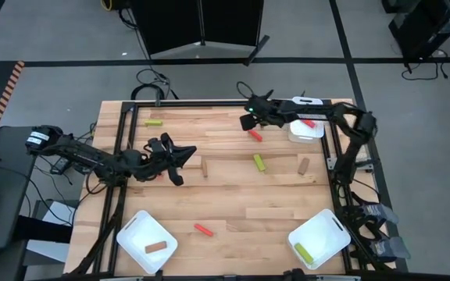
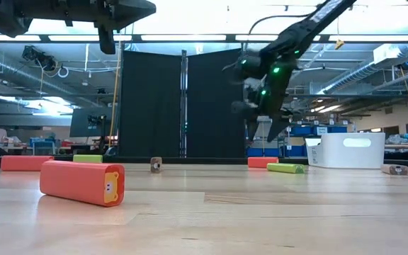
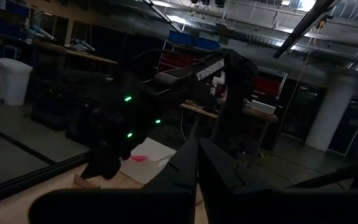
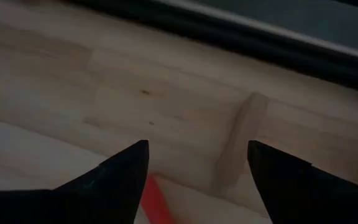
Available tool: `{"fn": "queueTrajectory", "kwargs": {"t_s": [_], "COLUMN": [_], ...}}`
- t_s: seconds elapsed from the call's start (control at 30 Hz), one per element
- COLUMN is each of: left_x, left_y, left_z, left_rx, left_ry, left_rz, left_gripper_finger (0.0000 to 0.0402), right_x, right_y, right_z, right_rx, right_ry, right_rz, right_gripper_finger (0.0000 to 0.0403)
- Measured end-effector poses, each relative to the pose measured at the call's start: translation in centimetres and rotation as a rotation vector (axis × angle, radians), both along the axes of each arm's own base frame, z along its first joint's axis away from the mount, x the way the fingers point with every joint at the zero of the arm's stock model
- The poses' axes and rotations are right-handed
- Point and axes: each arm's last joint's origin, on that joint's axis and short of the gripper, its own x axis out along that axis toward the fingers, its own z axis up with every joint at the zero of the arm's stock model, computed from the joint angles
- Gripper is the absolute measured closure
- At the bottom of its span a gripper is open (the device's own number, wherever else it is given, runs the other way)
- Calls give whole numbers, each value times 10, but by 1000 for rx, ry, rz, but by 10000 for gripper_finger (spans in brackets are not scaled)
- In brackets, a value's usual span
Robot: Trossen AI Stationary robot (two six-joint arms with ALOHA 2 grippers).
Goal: Sort blocks
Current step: Put the top brown block into the bottom left bin
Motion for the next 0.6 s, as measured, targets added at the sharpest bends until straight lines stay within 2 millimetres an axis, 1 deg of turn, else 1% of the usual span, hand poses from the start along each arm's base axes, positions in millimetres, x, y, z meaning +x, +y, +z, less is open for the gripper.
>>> {"fn": "queueTrajectory", "kwargs": {"t_s": [0.13,0.23,0.33,0.5,0.6], "left_x": [0,0,1,1,1], "left_y": [0,0,-1,-1,-1], "left_z": [0,0,-1,-3,-4], "left_rx": [1,5,6,13,18], "left_ry": [4,6,11,30,44], "left_rz": [-2,-16,-31,-40,-41], "left_gripper_finger": [380,380,380,380,380], "right_x": [13,17,12,0,0], "right_y": [-13,-21,-28,-36,-38], "right_z": [-8,-13,-18,-22,-22], "right_rx": [33,52,79,107,123], "right_ry": [103,140,172,177,152], "right_rz": [-18,-41,-84,-155,-155], "right_gripper_finger": [124,125,125,127,132]}}
